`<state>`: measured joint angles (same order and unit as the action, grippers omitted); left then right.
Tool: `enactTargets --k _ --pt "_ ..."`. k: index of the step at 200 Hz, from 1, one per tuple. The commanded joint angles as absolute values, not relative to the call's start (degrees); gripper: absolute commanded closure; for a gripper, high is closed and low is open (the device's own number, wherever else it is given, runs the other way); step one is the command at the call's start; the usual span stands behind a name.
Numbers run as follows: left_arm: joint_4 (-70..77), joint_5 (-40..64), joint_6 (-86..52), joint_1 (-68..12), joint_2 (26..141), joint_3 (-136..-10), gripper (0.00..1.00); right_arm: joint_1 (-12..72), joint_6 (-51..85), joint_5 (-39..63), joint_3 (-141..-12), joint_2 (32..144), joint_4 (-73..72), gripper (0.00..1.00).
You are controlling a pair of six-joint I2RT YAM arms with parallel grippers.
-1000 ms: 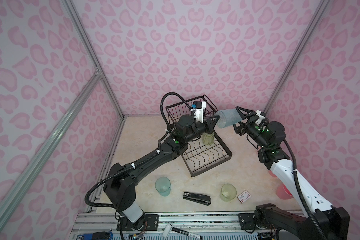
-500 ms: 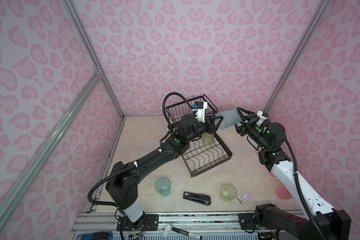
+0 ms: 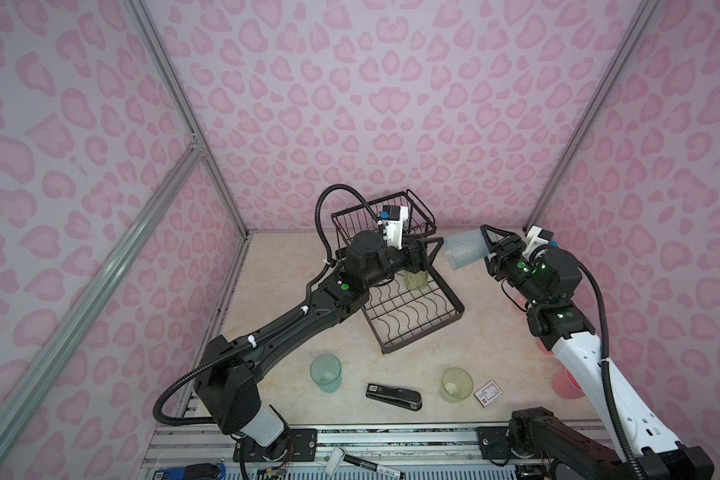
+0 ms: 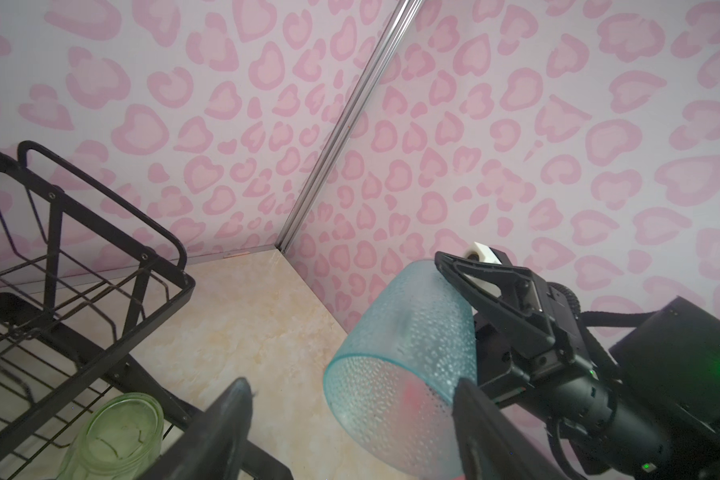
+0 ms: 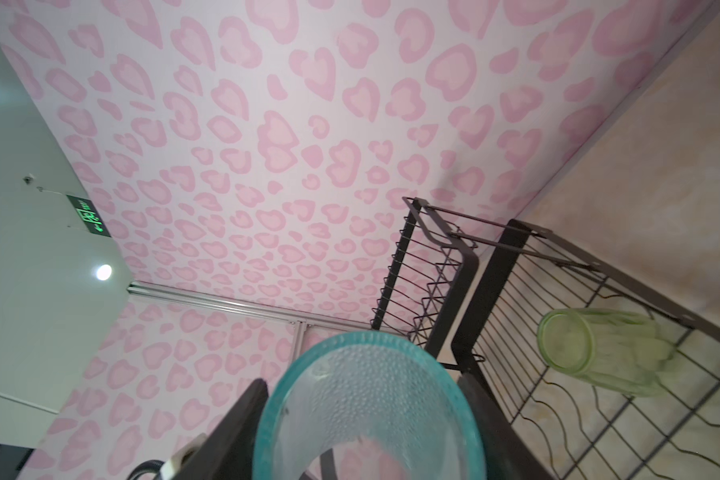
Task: Load cups into a dish rack
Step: Pick up the cup from the center of the table, then place the cup upside down at the dish rack.
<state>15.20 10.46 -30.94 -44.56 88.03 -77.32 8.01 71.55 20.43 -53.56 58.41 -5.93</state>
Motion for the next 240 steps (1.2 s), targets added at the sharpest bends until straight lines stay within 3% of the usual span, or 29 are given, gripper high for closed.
enactTargets --k 1,32,87,109,186,240 --pt "11.58 8.96 -28.31 -44.44 84.7 -75.17 0.17 8.1 57.85 15.2 -53.75 56.86 3.2 0.55" --pt "3.57 6.19 -26.84 -44.3 80.55 -74.37 0.12 11.24 44.26 5.73 -52.89 55.53 9.62 0.55" --pt "-14.74 -3.0 -25.16 -43.88 73.03 -74.9 0.07 30.31 23.18 -19.85 -51.65 62.36 9.85 0.55" --pt "-20.11 -4.7 -24.88 -42.94 69.52 -73.74 0.06 34.48 19.07 -25.19 -50.14 66.03 6.35 0.54" --pt "-30.52 -7.29 -24.26 -37.52 57.69 -66.65 0.06 37.18 11.62 -28.31 -43.43 74.34 -10.14 0.54" --pt "-31.12 -7.83 -23.86 -35.74 56.07 -64.14 0.06 37.61 9.54 -28.56 -39.99 78.49 -21.14 0.54"
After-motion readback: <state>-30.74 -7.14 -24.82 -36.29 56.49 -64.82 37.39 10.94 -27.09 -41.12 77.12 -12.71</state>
